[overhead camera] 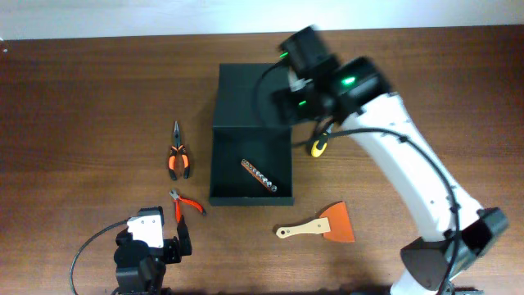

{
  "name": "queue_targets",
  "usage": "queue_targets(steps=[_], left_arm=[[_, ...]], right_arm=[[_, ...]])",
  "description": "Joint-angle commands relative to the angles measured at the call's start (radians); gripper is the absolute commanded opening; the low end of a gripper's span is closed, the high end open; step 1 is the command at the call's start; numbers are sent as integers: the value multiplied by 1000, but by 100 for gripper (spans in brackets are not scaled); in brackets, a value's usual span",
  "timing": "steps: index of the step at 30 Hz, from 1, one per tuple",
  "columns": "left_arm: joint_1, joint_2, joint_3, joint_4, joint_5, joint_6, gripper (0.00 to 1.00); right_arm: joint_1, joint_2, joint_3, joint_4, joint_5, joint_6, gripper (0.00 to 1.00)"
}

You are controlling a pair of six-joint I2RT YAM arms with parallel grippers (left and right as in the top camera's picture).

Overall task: Pack container
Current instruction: 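Move the right gripper over the yellow-black screwdriver and lower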

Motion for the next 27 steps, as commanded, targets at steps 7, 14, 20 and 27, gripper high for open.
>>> queue_targets(steps=[7,14,20,27], left_arm=[[4,-8,-5,3,3,-10,99],[4,-8,-5,3,3,-10,99],[4,-8,-5,3,3,-10,99],[4,-8,-5,3,3,-10,99]], right_arm=[[-241,32,-115,21,4,296,93],[-243,78,-233,146,-37,352,94],[-234,184,-238,180,-45,399,96],[-233,288,-238,181,-65,404,96]])
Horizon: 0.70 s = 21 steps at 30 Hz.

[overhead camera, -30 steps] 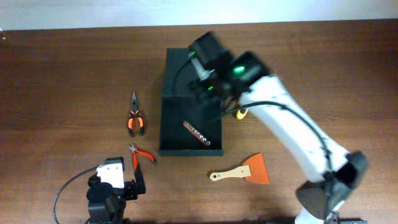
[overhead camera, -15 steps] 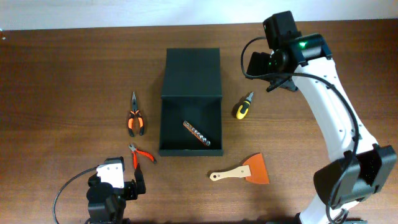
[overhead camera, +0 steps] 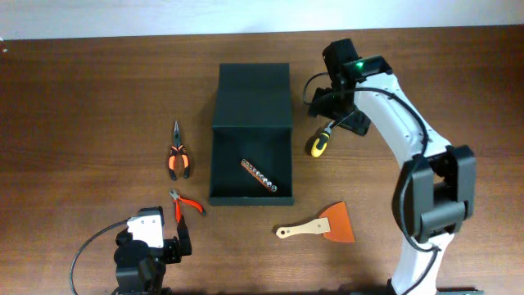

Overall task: Pack container
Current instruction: 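Move the right gripper over the yellow-black screwdriver and lower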

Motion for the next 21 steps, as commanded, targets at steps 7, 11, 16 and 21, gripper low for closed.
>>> queue_targets(steps=[7,11,16,21], left_arm=[[4,-8,-5,3,3,-10,99],[4,-8,-5,3,3,-10,99],[4,-8,-5,3,3,-10,99],[4,-8,-5,3,3,-10,99]], right_arm=[[6,124,-6,-6,-50,21,96],[6,162,-7,-12,-57,21,96],[6,180,-10,-8,-57,21,83],[6,201,-11,-5,-58,21,75]])
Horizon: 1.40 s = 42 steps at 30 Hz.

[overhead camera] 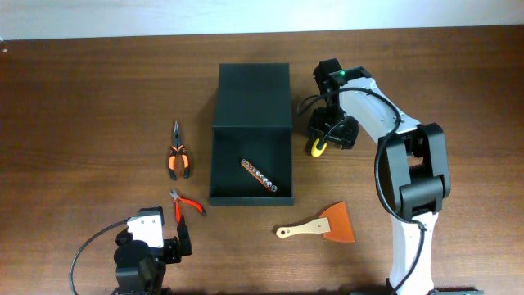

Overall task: Pack container
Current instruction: 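Move the right gripper over the yellow-black screwdriver and lower, then grasp the screwdriver with the right gripper and lift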

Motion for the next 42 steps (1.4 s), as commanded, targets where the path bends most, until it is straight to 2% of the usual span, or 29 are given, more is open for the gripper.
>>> queue_targets(steps=[1,5,11,17,25,30,33,42], left_arm=[[4,-8,-5,3,3,-10,99],[4,-8,-5,3,3,-10,99],[4,-8,-5,3,3,-10,99],[4,-8,-5,3,3,-10,99],[4,-8,-5,3,3,-10,99],[4,-8,-5,3,3,-10,99],[4,-8,-5,3,3,-10,99],[4,-8,-5,3,3,-10,99]], right_arm=[[6,27,-9,-2,-3,11,73],[6,45,-9,-2,-18,10,70],[5,46,-9,-2,-21,8,45],[5,45,-9,-5,-16,-2,34],[5,45,-8,-6,-17,-48,13],[4,43,3,-23,-16,-69,12],[4,43,35,-61,-13,-105,7],[5,43,219,-229,18,-186,4]])
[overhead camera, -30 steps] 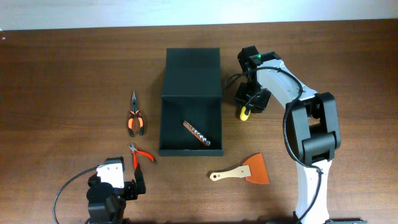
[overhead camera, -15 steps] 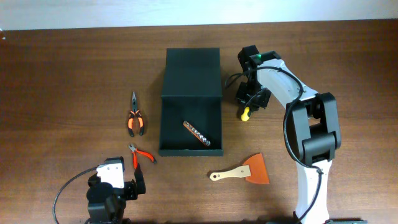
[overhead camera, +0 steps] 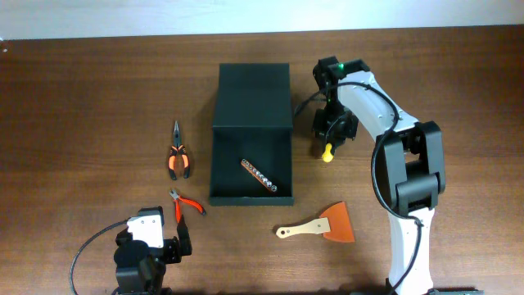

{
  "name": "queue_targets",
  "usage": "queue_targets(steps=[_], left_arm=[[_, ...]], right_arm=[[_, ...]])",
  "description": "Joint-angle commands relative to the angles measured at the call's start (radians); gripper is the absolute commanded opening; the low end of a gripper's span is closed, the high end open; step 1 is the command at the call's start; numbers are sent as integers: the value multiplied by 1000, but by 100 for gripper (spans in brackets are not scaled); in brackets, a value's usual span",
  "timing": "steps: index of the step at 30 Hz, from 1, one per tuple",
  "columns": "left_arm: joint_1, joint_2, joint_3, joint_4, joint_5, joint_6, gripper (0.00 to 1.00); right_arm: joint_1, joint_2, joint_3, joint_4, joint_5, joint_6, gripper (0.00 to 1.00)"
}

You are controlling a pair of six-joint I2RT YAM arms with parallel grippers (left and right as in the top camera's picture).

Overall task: Pack container
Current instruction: 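Grasp the screwdriver with the right gripper and lift, then carry the screwdriver into the box beside the rail and release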

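Note:
An open black box (overhead camera: pixel 229 164) stands mid-table with its lid (overhead camera: pixel 254 97) folded back behind it. A socket rail (overhead camera: pixel 260 175) lies inside. To the right of the box, my right gripper (overhead camera: pixel 330 138) is down on the screwdriver and seems shut on it. Only the screwdriver's yellow handle end (overhead camera: pixel 327 153) shows below the fingers. Orange-handled pliers (overhead camera: pixel 178 157) and small red cutters (overhead camera: pixel 185 203) lie left of the box. An orange scraper (overhead camera: pixel 322 225) with a wooden handle lies in front of the box. My left gripper (overhead camera: pixel 180 242) rests folded at the front left, its fingers apart and holding nothing.
The right arm's white links run from the front right edge up the right side of the table. A cable loops from the left arm's base at the front left. A pale wall borders the table's far edge.
The right gripper has settled onto the screwdriver. The yellow handle end now shows a little further right and nearer, and the black part is hidden under the gripper. The left arm is unchanged.
The right arm was first raised high over the box lid, with the screwdriver lying to the right of the box. It then stood lower, just behind the screwdriver. After that it was at the handle, and now it sits on the handle, which has shifted slightly.

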Motion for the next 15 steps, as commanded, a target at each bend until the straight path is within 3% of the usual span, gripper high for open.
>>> queue_targets(steps=[1,15], left_arm=[[4,-8,-5,3,3,-10,99],[4,-8,-5,3,3,-10,99]], right_arm=[[5,1,99,-47,29,-39,4],[18,-1,475,-317,-2,-173,4]])
